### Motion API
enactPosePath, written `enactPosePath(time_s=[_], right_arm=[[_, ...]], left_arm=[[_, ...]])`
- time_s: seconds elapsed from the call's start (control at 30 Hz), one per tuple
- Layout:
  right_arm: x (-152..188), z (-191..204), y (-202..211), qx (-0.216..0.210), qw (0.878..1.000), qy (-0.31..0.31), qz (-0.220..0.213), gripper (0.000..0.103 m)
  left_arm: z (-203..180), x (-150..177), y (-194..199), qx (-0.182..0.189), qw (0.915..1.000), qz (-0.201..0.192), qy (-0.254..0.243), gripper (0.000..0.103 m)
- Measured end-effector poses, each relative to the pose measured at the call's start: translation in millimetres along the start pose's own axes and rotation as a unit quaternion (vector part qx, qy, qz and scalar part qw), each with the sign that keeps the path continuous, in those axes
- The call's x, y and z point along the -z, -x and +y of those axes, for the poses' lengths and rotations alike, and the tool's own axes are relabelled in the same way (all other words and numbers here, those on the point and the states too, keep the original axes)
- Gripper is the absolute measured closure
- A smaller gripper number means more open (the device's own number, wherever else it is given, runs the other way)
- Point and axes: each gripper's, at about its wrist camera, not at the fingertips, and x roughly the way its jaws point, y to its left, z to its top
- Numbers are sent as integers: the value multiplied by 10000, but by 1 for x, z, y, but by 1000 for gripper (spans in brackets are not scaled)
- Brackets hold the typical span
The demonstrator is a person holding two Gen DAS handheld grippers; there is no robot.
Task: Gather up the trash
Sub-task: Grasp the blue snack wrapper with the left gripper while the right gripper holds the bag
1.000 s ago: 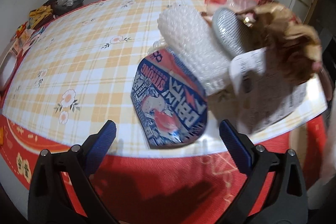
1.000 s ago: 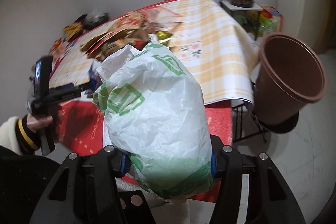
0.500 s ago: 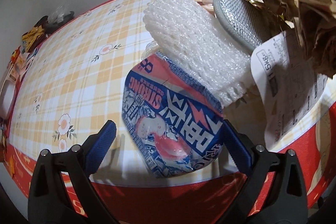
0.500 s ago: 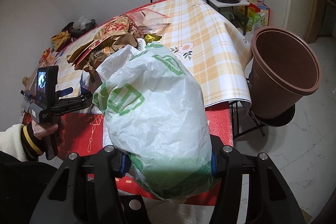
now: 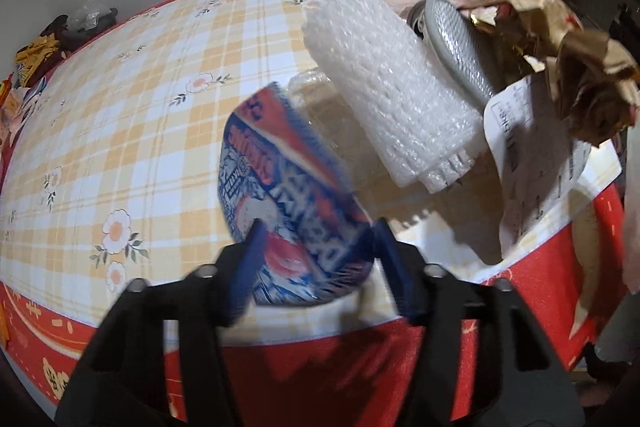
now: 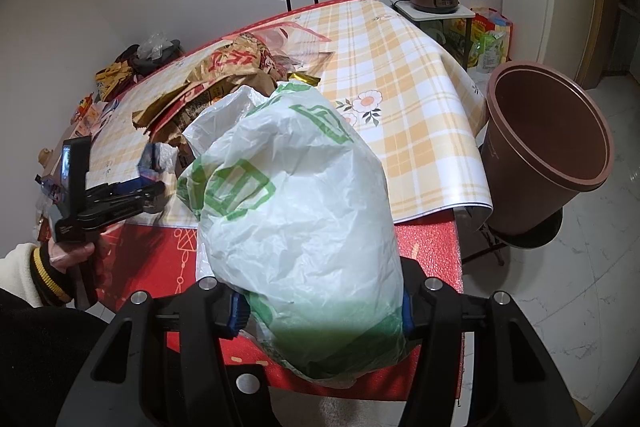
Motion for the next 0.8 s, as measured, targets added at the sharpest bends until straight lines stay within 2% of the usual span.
enactPosePath(time_s=[0.17, 0.3, 0.43, 0.57, 0.7, 0.8], right_arm=[[-3, 2, 0, 13, 10000, -16, -64, 48], [-5, 7, -1, -6, 10000, 19, -77, 48], [-6, 10, -2, -3, 10000, 34, -58, 48], [-6, 11, -3, -6, 10000, 29, -42, 48], [-7, 15, -4, -23, 10000, 68, -44, 48], [-7, 17, -4, -19, 9999, 92, -48, 48]], left_arm=[[22, 0, 10, 263, 9992, -29, 295, 63], [36, 6, 16, 447, 9968, 10, 659, 66], [57, 13, 16, 547, 9913, 120, 1187, 66], [78, 20, 12, 527, 9839, 250, 1687, 57], [88, 19, 9, 358, 9835, 218, 1762, 56], [88, 16, 13, 316, 9874, 36, 1548, 65]])
